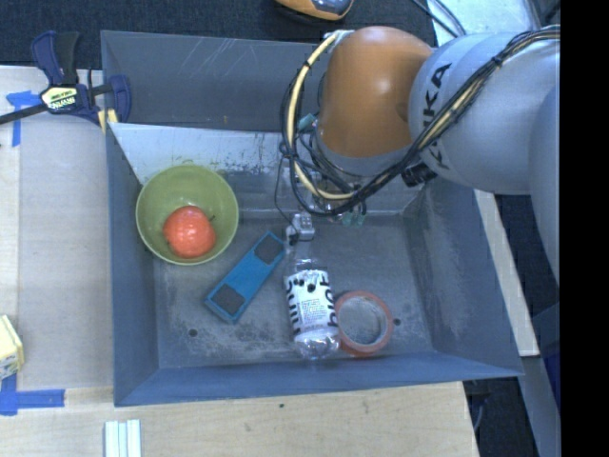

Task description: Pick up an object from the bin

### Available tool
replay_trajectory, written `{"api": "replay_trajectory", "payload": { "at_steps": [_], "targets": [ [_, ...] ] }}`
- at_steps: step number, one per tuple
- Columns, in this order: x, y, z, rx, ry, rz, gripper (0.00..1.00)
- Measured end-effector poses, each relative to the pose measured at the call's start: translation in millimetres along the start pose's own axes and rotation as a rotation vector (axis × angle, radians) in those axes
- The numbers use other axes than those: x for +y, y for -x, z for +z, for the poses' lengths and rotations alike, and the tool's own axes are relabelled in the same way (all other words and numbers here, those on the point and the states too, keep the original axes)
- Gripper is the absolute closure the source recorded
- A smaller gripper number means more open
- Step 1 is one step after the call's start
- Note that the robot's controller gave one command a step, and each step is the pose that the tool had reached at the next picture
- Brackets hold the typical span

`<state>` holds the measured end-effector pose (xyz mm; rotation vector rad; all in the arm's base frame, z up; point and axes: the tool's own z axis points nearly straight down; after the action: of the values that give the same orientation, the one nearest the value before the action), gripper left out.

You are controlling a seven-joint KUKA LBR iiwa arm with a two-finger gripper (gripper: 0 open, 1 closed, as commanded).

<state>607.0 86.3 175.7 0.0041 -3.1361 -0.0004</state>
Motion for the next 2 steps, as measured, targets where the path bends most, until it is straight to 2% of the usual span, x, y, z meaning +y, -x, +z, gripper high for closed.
{"api": "replay_trajectory", "payload": {
  "at_steps": [1,2],
  "targets": [
    [-0.6,1.9,-5.0,-0.009,0.001,0.003,0.00],
    [39.6,-39.9,107.0,-0.004,-0.003,-0.486,0.00]
  ]
}}
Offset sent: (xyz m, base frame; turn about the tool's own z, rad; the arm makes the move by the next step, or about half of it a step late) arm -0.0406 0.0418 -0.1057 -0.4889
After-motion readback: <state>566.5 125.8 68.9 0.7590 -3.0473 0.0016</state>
